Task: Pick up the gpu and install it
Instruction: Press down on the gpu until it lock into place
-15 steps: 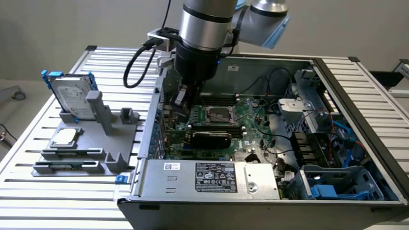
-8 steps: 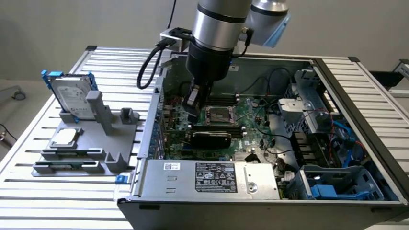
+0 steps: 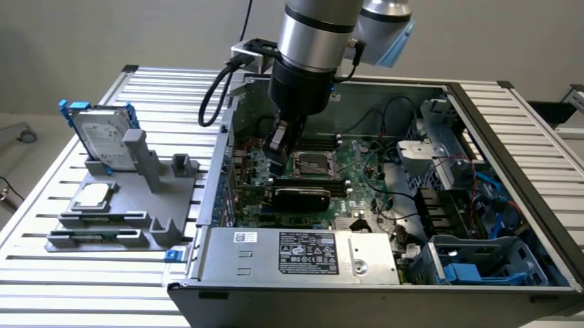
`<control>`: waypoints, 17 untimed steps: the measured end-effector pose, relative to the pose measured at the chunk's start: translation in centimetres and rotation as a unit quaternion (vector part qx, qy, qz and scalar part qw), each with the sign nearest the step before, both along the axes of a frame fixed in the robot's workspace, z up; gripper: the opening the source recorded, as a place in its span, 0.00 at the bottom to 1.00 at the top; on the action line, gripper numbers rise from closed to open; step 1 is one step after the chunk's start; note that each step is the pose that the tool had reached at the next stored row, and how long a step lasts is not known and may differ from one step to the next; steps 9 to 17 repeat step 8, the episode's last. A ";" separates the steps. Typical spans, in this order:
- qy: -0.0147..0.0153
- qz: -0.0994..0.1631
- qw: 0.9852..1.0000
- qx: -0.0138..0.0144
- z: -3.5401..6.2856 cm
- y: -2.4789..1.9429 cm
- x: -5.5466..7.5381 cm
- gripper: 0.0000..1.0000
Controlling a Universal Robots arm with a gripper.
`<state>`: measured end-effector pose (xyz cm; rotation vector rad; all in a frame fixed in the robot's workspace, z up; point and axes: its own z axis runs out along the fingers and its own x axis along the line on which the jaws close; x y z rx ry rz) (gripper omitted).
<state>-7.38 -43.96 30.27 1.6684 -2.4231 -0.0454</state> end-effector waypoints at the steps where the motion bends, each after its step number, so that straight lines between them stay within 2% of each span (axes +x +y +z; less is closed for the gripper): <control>1: 0.000 0.000 1.000 0.000 0.00 0.00 0.0 0.11; 17: 0.000 -0.002 1.000 0.000 0.00 0.00 0.0 0.11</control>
